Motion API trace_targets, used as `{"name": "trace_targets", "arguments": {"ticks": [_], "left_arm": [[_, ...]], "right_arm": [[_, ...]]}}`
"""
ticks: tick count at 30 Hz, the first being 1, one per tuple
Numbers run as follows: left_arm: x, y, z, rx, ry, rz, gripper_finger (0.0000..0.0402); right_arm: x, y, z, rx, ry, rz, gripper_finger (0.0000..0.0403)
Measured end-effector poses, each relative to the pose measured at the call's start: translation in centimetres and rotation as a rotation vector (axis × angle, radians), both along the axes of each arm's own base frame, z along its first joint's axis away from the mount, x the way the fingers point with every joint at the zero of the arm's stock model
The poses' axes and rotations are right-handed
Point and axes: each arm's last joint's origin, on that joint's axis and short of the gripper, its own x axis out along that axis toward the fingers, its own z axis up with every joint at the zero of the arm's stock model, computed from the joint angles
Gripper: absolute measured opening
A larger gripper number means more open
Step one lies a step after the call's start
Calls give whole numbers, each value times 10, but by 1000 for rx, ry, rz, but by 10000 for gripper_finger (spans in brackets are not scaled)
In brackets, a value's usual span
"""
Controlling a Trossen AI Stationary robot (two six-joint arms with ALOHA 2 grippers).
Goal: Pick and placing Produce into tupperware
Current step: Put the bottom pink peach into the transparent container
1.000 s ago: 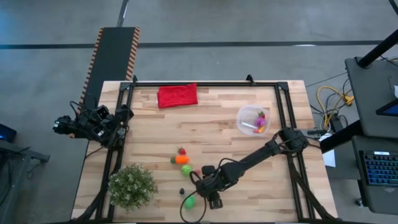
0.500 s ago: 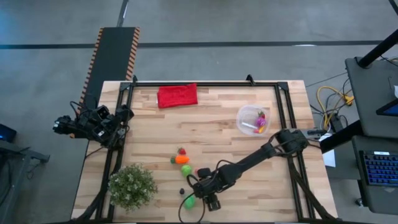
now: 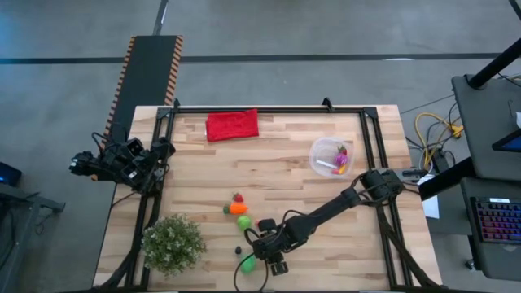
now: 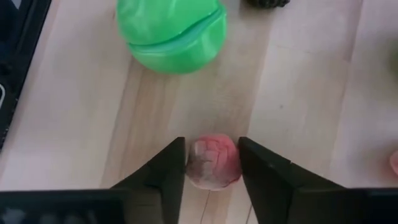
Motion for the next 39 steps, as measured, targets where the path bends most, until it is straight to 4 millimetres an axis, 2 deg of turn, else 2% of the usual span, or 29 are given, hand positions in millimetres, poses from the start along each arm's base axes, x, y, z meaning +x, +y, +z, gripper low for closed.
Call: {"name": "trace_targets", "arguments": {"ticks": [8,16,19,25,29,31,36,39], "left_arm": [[0,0,0,0,0,0,192],[0,0,0,-17,-2,-17,192],[0,0,0,-16,1,-16,192],[1,0,-1,-12,17,-16,192],[2,-1,-2,-9,24,-16,192],[3,-1,-3,-7,32,-15,192],[6,-2,-6,4,72,-15,192],[7,-2,-8,8,87,-15,192]], "right_arm": [[-1,-1,-1,-7,15,0,89],[-6,-3,10,-7,36,-18,100],[-14,-8,29,-34,46,-64,101],[-38,-22,81,-27,84,-204,102],[-64,-36,125,13,112,-362,102],[-79,-45,139,-1,158,-461,101],[-116,-71,161,-138,285,-717,87],[-127,-91,166,-196,346,-839,85]]}}
